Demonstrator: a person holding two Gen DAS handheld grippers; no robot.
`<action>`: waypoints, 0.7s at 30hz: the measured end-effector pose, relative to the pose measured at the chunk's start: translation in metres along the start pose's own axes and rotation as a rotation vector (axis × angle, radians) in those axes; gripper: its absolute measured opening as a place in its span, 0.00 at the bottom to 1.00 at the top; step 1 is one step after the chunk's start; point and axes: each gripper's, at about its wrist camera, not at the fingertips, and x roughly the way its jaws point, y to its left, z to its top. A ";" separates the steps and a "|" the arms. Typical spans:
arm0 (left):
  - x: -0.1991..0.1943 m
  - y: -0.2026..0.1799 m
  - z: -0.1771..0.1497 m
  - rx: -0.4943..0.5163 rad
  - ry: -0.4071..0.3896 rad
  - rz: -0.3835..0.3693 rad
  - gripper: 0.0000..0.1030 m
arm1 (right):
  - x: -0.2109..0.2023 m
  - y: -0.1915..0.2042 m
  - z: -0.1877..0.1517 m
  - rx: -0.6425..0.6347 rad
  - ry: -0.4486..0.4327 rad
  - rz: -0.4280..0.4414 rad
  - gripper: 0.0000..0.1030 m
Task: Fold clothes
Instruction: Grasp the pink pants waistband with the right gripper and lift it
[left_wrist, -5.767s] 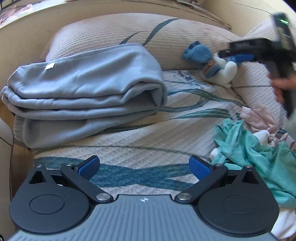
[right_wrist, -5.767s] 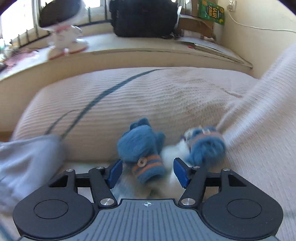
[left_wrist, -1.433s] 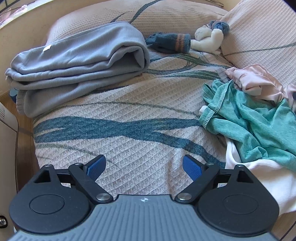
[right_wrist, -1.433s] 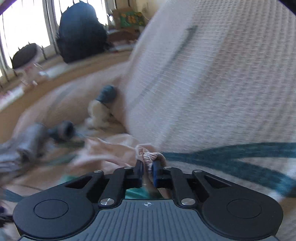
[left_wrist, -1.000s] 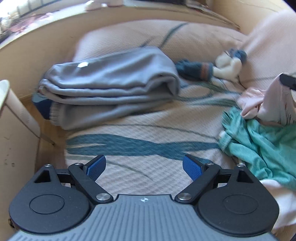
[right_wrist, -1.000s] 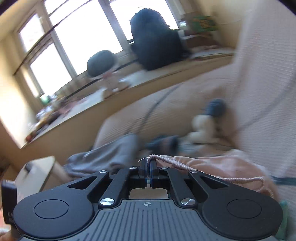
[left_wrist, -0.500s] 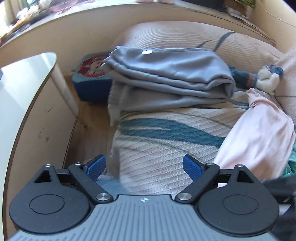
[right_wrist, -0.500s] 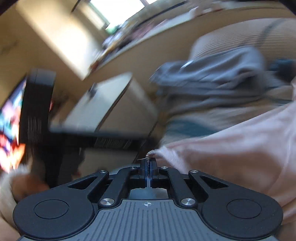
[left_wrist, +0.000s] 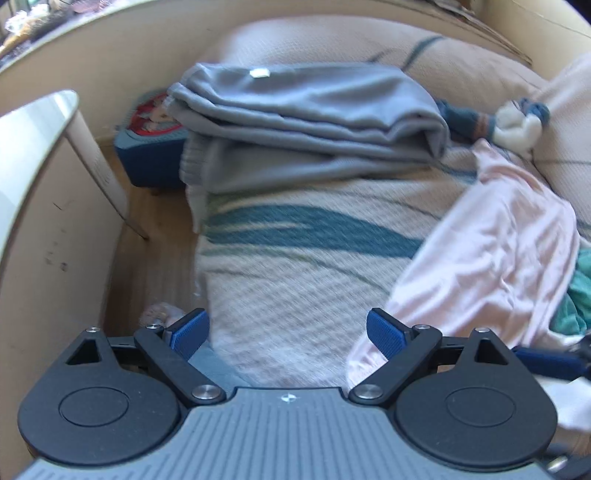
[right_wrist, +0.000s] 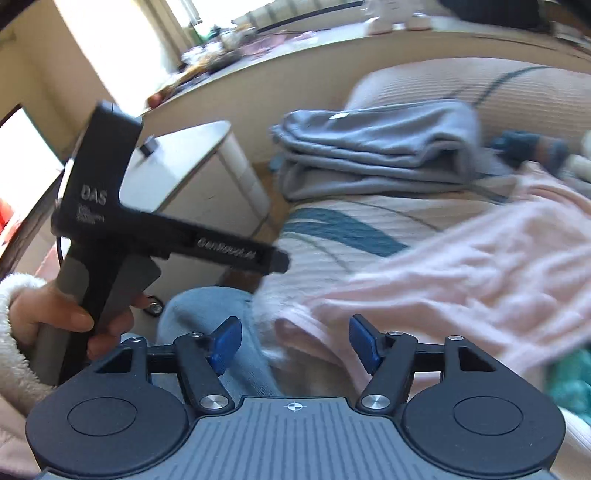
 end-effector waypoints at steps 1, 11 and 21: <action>0.002 -0.002 -0.002 0.002 0.006 -0.004 0.90 | -0.007 -0.004 -0.003 0.006 -0.001 -0.025 0.64; 0.007 -0.003 -0.018 0.056 0.031 0.026 0.90 | 0.012 0.011 -0.045 -0.399 0.098 -0.297 0.63; -0.003 -0.014 -0.031 0.177 0.006 0.089 0.90 | 0.047 0.019 -0.057 -0.618 0.184 -0.332 0.44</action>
